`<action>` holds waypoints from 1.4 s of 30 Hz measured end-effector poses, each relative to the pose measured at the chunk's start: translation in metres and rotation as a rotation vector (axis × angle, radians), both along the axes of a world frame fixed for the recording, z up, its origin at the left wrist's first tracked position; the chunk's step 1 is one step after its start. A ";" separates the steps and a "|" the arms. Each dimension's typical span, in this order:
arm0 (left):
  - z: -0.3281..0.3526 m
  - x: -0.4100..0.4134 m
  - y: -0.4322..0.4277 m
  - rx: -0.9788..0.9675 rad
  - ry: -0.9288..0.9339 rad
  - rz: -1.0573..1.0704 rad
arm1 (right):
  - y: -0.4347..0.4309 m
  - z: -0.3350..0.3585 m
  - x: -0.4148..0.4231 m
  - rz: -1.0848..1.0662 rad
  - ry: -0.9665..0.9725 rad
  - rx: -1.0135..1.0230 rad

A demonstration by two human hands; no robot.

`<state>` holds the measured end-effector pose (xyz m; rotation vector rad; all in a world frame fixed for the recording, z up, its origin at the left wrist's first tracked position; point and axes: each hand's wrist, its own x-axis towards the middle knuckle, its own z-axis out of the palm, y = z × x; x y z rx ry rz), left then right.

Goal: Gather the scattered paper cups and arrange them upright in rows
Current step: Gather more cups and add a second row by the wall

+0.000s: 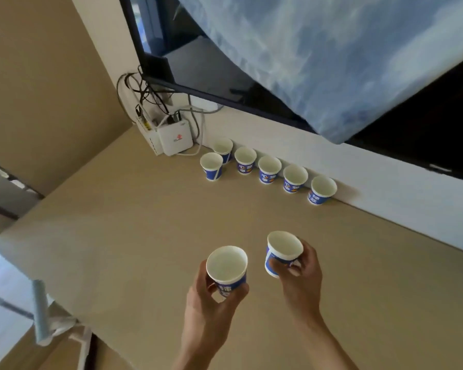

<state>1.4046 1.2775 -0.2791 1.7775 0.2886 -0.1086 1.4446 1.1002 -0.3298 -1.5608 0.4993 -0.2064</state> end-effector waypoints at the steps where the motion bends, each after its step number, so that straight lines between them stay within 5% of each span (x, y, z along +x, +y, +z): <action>1: -0.007 0.011 0.008 0.005 -0.007 -0.003 | 0.010 -0.004 0.013 0.008 -0.021 0.001; 17: -0.116 0.162 0.055 0.120 -0.200 -0.039 | 0.068 -0.085 0.206 0.090 -0.178 -0.114; 42: -0.130 0.191 0.067 0.031 -0.328 -0.089 | 0.084 -0.112 0.254 -0.003 -0.236 -0.347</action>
